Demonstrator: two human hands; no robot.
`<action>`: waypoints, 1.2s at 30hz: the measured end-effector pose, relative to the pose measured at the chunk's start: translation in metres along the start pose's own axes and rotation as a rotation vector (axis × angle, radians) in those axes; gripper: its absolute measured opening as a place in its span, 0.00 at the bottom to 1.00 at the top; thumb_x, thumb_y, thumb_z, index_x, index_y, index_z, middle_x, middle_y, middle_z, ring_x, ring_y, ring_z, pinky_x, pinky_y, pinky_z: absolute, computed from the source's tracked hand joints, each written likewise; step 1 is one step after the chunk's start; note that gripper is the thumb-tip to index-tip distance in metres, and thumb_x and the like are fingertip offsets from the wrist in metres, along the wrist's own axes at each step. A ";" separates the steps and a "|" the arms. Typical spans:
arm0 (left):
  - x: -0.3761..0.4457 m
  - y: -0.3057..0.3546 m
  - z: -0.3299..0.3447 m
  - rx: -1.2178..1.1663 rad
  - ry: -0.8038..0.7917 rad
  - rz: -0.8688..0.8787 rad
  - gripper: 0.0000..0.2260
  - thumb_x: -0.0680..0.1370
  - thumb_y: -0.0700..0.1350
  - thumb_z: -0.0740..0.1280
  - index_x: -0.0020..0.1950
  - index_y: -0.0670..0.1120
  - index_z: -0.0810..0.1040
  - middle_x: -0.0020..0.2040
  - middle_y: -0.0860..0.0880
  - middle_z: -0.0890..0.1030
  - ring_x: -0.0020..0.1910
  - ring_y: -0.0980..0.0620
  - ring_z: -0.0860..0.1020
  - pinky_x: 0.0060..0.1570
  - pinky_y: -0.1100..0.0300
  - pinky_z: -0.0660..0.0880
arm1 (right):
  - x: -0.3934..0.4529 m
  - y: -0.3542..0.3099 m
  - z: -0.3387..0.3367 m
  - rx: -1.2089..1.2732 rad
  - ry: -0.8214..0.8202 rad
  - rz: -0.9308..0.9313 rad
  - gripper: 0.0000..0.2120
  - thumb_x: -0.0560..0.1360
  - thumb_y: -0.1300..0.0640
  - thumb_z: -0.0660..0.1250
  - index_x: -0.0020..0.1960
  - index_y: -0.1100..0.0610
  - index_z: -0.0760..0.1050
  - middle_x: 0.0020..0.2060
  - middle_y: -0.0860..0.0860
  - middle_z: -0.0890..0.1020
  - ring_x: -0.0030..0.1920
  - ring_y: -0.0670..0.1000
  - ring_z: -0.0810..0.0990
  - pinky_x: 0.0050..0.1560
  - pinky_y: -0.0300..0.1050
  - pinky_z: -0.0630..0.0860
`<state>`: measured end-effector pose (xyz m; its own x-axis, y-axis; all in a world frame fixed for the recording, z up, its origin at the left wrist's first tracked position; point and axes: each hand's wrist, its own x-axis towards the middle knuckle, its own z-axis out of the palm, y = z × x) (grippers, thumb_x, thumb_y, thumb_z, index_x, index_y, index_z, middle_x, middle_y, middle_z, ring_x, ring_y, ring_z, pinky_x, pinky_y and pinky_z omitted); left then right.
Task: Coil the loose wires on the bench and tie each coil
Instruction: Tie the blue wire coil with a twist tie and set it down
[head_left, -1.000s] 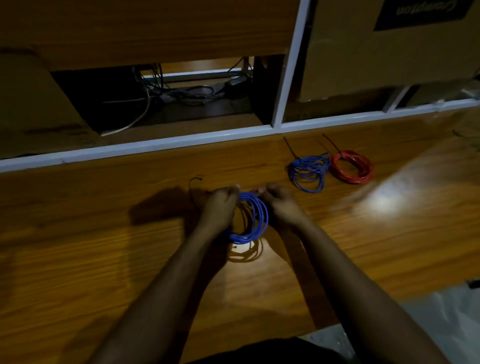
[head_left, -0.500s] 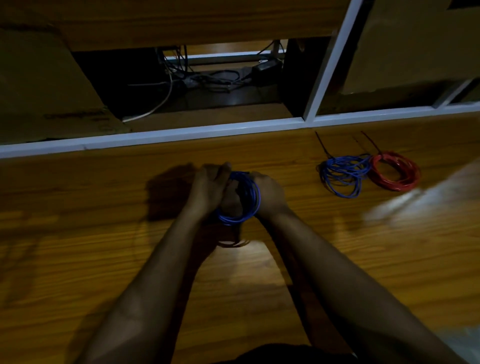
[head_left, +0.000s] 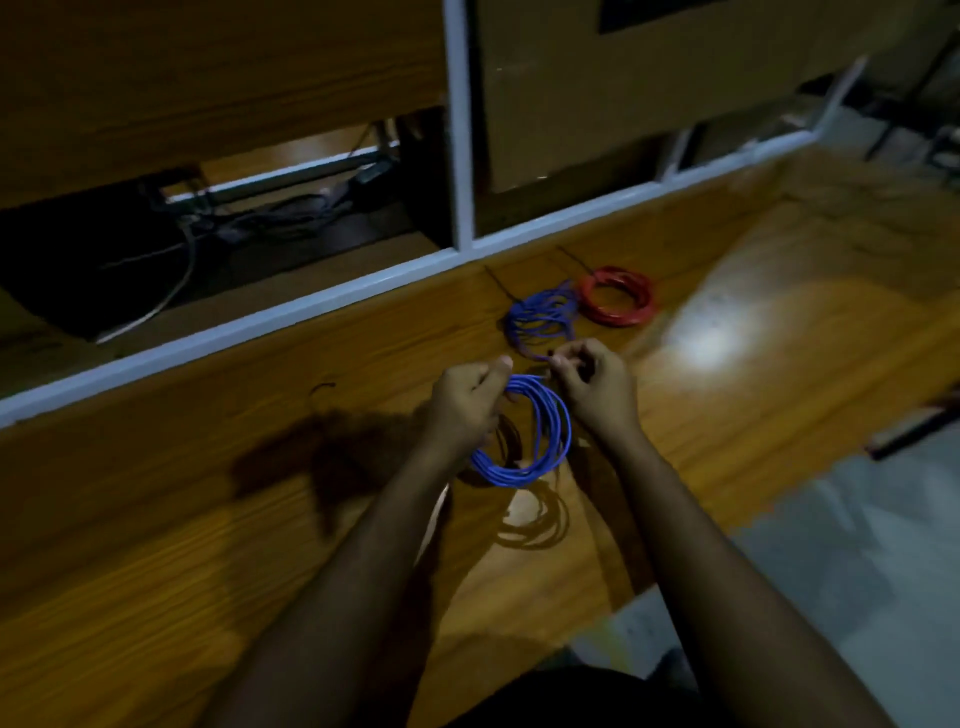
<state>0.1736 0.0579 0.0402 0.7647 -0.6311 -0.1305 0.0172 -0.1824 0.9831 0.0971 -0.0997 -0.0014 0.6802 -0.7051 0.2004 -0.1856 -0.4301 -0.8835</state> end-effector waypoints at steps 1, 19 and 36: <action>-0.002 0.005 0.017 -0.022 -0.054 0.003 0.16 0.83 0.49 0.62 0.39 0.43 0.70 0.27 0.49 0.62 0.22 0.54 0.60 0.23 0.65 0.57 | -0.004 0.006 -0.018 0.020 0.049 0.035 0.03 0.77 0.57 0.69 0.46 0.55 0.77 0.33 0.44 0.82 0.33 0.39 0.81 0.36 0.37 0.76; -0.107 0.034 0.308 -0.078 -0.515 -0.025 0.11 0.85 0.44 0.59 0.60 0.40 0.77 0.27 0.51 0.59 0.22 0.54 0.56 0.26 0.62 0.54 | -0.119 0.093 -0.306 0.301 0.490 0.338 0.06 0.79 0.64 0.67 0.44 0.57 0.76 0.35 0.56 0.83 0.31 0.49 0.80 0.37 0.47 0.82; -0.158 0.025 0.431 -0.138 -0.567 -0.196 0.11 0.84 0.47 0.59 0.45 0.44 0.71 0.27 0.53 0.58 0.24 0.55 0.56 0.23 0.62 0.56 | -0.175 0.119 -0.436 0.327 0.097 0.400 0.06 0.75 0.61 0.73 0.50 0.63 0.81 0.37 0.55 0.83 0.36 0.50 0.81 0.38 0.41 0.78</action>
<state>-0.2247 -0.1719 0.0304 0.2781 -0.9053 -0.3212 0.2347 -0.2602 0.9366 -0.3535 -0.2739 0.0429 0.5296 -0.8339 -0.1550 -0.1754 0.0711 -0.9819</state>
